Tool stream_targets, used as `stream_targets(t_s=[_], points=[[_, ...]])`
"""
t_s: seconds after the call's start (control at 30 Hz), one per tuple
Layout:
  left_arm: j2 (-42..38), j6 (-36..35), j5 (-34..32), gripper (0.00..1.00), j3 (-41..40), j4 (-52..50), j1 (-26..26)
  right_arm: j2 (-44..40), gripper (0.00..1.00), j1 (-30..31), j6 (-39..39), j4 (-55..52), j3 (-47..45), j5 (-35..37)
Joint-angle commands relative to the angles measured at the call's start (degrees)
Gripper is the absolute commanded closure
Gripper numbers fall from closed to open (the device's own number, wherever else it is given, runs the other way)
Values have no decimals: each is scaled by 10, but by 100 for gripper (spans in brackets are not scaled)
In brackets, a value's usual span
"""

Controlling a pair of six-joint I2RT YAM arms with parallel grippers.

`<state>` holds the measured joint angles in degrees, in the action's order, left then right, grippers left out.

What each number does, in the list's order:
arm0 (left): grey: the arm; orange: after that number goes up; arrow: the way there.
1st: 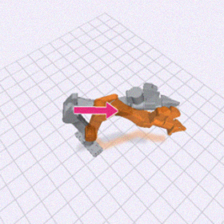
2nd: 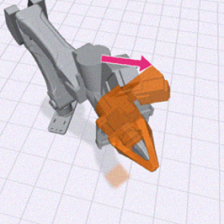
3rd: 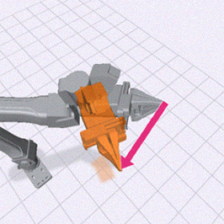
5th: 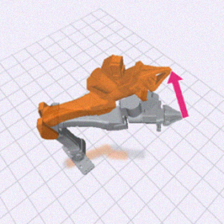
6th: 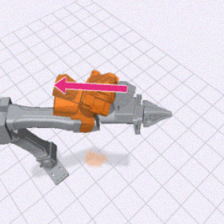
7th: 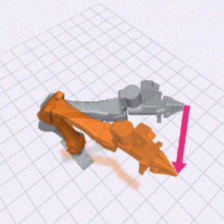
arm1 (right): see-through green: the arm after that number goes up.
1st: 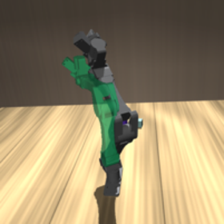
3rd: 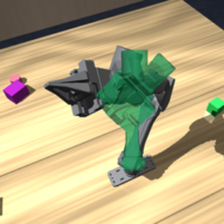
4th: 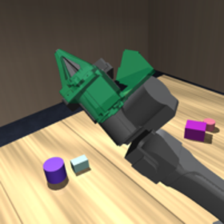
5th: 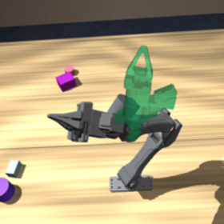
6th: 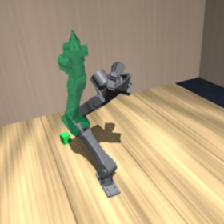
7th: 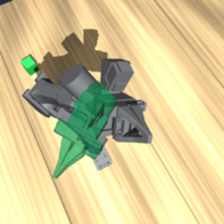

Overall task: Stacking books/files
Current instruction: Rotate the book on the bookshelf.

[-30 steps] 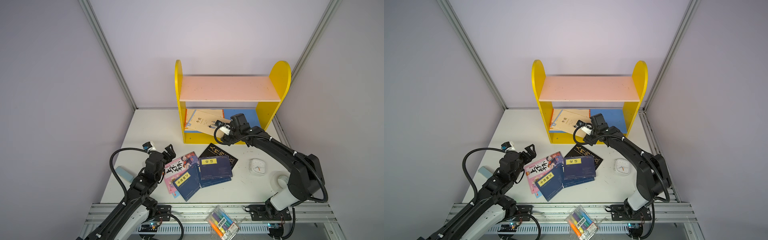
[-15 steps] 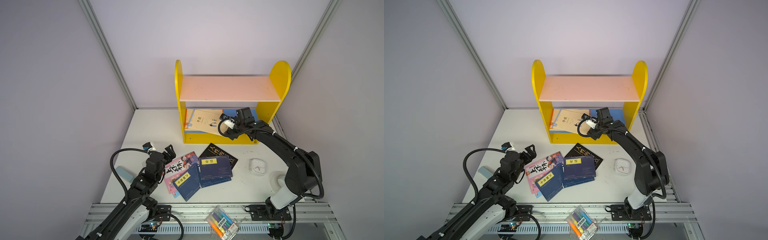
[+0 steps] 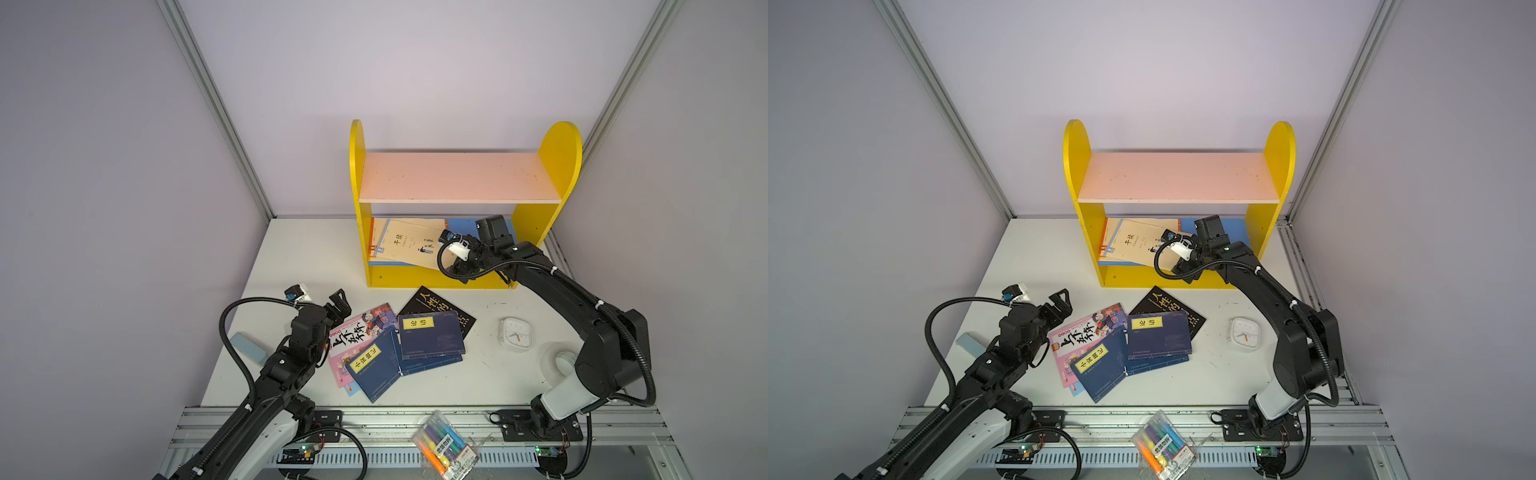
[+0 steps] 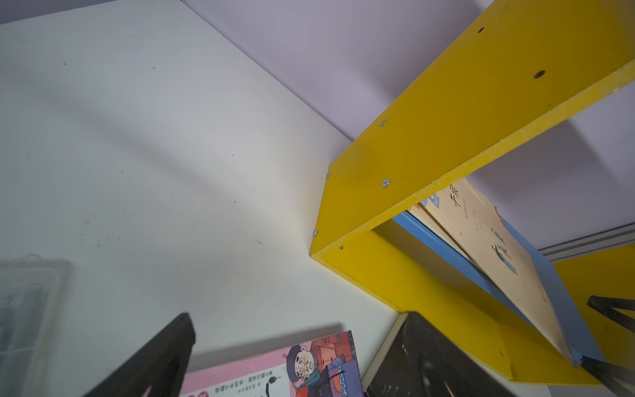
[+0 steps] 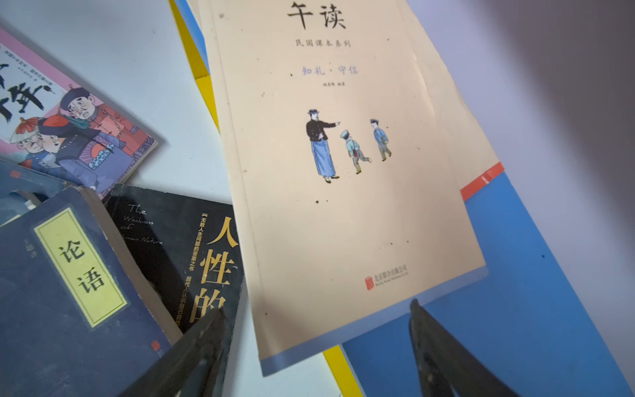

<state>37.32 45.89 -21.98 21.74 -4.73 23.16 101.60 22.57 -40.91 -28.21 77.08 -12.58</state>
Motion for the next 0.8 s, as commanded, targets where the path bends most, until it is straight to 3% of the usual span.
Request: stream_targets(t_s=[0.0,0.33,0.77], points=[[-1,2,1,2,-1,12,-1,10,14,4,-7,0,2,11],[0,4,1,2,0,12,-2,28,14,0,2,22,2,83],[6,2,1,2,1,18,-2,47,13,-29,34,17,32,83]])
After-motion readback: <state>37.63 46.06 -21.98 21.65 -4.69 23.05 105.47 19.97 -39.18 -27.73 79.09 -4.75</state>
